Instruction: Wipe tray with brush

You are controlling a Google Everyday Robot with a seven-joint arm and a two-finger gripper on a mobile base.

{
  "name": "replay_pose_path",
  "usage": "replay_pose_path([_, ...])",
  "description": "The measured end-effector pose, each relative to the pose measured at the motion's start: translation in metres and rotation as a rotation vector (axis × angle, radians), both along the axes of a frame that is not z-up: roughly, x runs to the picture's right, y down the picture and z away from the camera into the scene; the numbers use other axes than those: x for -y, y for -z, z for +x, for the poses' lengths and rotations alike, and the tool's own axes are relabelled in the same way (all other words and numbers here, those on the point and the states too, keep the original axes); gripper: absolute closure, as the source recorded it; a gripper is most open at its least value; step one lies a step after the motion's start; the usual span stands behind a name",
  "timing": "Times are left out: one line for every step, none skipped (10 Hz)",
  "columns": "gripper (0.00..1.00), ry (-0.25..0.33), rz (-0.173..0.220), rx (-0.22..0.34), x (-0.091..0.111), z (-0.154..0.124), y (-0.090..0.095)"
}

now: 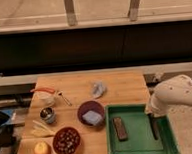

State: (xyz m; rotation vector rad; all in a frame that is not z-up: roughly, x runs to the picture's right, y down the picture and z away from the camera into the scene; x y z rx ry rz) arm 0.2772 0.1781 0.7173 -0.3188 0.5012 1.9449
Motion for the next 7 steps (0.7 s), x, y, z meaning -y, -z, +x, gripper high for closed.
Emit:
replay_pose_path([1.00,0.017,0.009,0.018,0.007,-0.013,-0.005])
replay_pose_path([1.00,0.037,0.016,0.043,0.012,-0.025,-0.008])
replay_pose_path([1.00,0.058,0.026,0.071,0.013,-0.037,-0.006])
replay_pose_path([1.00,0.068,0.033,0.094,0.010,-0.045,0.000])
replay_pose_path([1.00,0.067,0.041,0.118,0.003,-0.052,0.009])
replay_pose_path([1.00,0.062,0.042,0.130,-0.007,-0.055,0.020])
replay_pose_path([1.00,0.059,0.040,0.133,-0.015,-0.057,0.027])
